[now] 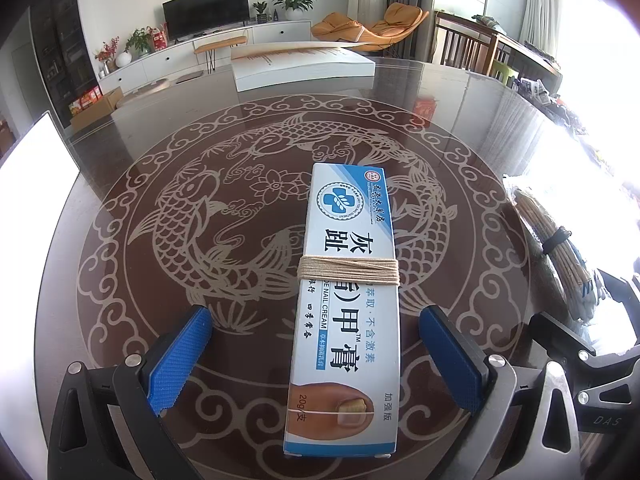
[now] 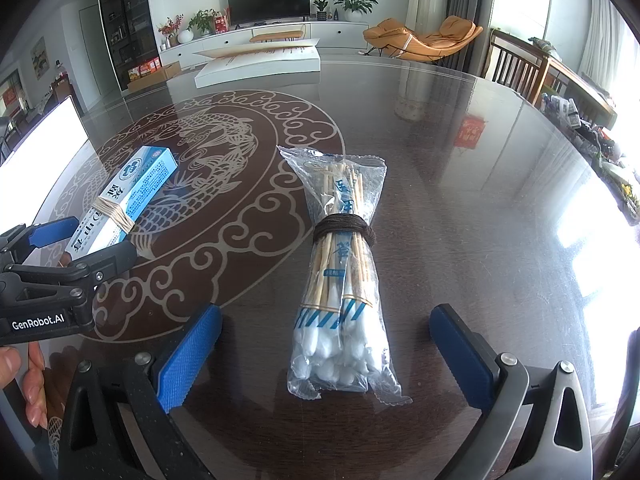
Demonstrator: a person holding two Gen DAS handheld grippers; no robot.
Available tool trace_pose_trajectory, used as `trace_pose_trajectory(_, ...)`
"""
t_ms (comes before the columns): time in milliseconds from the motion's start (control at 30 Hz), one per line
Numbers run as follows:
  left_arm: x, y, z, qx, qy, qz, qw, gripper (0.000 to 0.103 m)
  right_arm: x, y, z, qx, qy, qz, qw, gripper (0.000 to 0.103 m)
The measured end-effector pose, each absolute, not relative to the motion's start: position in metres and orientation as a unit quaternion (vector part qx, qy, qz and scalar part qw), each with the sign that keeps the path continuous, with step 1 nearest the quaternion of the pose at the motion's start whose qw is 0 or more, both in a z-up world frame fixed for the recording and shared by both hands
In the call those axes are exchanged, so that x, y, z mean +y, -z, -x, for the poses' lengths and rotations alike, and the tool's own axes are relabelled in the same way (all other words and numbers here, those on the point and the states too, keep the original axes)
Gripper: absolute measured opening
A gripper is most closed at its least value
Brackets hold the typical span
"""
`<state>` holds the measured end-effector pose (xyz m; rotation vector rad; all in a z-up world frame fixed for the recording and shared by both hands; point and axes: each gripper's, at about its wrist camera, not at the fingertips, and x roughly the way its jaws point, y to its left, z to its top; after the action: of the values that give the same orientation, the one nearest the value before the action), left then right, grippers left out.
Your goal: Organize objects
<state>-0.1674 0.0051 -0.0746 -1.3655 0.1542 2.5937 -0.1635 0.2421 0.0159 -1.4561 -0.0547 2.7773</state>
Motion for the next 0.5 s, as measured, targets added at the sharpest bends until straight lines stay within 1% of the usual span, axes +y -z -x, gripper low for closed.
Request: trace_pose_trajectory(500,0.005,0.0749,0.1691,0.053,-0.879,0.463,0.103,0.103,0.2422,-0.0163,0.1633,-0.017,-0.885,0.464,0.003,0.103)
